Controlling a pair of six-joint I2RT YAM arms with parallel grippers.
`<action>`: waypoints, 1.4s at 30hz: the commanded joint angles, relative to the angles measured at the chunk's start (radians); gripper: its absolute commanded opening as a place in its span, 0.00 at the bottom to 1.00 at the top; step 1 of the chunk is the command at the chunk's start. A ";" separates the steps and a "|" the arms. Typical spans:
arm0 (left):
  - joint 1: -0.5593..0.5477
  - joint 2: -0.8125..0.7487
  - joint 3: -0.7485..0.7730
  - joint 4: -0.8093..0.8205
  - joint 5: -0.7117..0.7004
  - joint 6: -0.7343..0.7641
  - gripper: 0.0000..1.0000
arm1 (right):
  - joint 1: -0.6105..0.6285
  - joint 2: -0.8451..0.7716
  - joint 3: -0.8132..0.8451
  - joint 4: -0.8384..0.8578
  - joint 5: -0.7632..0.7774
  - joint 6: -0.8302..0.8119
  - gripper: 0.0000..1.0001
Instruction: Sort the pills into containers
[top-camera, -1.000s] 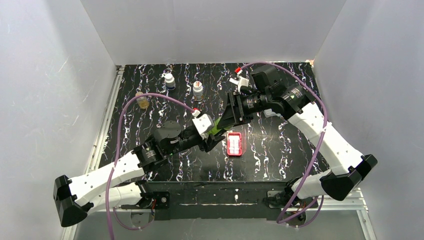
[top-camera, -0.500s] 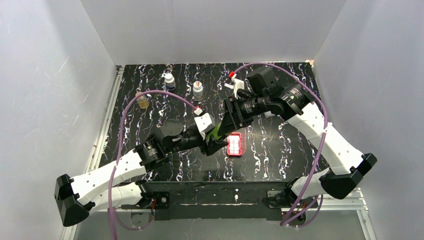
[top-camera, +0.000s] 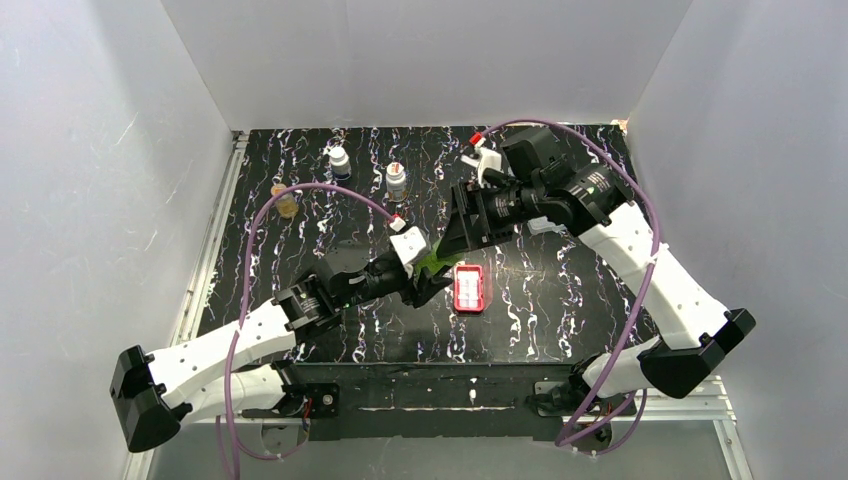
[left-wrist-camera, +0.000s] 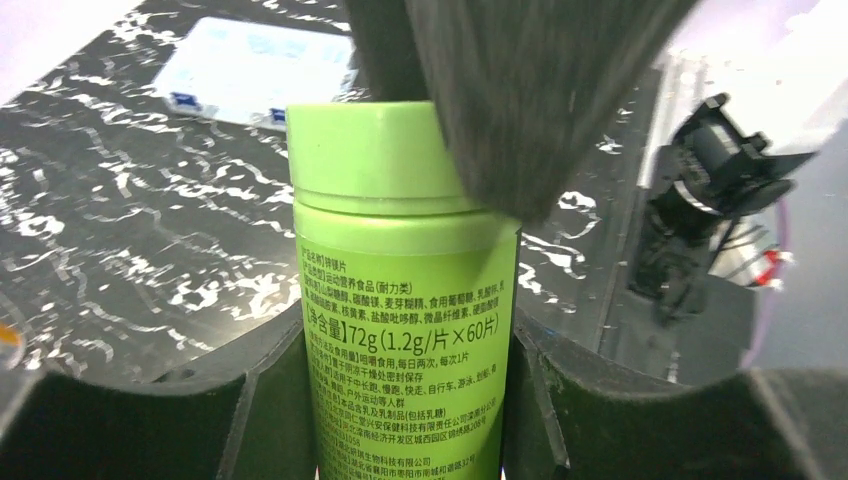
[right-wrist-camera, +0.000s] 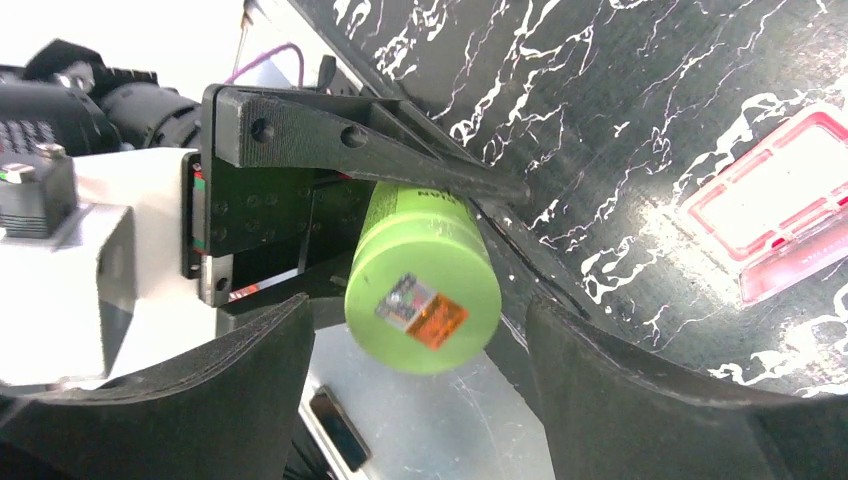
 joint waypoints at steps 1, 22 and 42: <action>-0.008 -0.051 -0.024 0.059 -0.120 0.110 0.00 | -0.031 -0.009 0.015 0.055 -0.043 0.071 0.82; -0.028 -0.037 0.016 -0.005 -0.099 0.094 0.00 | -0.034 0.022 0.016 0.078 -0.062 0.026 0.32; -0.026 -0.060 0.105 0.117 0.512 -0.278 0.00 | -0.014 -0.149 -0.074 0.369 -0.433 -0.269 0.33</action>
